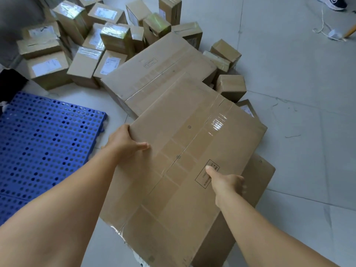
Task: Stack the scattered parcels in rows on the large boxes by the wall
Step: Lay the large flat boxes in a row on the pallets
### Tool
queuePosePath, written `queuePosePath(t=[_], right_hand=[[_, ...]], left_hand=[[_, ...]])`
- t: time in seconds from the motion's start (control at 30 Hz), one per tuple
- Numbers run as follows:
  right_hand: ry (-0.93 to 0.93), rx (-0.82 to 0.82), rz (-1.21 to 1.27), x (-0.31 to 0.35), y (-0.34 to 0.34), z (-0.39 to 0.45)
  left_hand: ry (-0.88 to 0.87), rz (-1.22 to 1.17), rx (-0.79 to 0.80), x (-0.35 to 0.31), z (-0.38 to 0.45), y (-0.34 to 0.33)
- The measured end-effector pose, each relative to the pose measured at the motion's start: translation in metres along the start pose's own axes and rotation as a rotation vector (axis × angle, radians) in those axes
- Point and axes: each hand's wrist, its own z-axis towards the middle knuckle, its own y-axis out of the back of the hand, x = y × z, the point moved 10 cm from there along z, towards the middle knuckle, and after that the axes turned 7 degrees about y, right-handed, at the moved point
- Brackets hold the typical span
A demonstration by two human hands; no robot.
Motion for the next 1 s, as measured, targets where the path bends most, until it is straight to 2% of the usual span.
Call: queuePosePath(t=[0.3, 0.57, 0.73, 1.0], right_hand=[[0.29, 0.099, -0.089, 0.06, 0.037, -0.015], [0.476, 0.301, -0.12, 0.1, 0.043, -0.067], [0.554, 0.431, -0.122, 0.109, 0.03, -0.113], [0.698, 0.548, -0.161, 0.097, -0.019, -0.215]], left_hand=[[0.168, -0.194, -0.12, 0.037, -0.094, 0.032], [0.368, -0.405, -0.199, 0.099, -0.181, 0.051], [0.442, -0.519, -0.259, 0.14, -0.226, 0.063], [0.552, -0.666, -0.409, 0.234, -0.302, 0.094]])
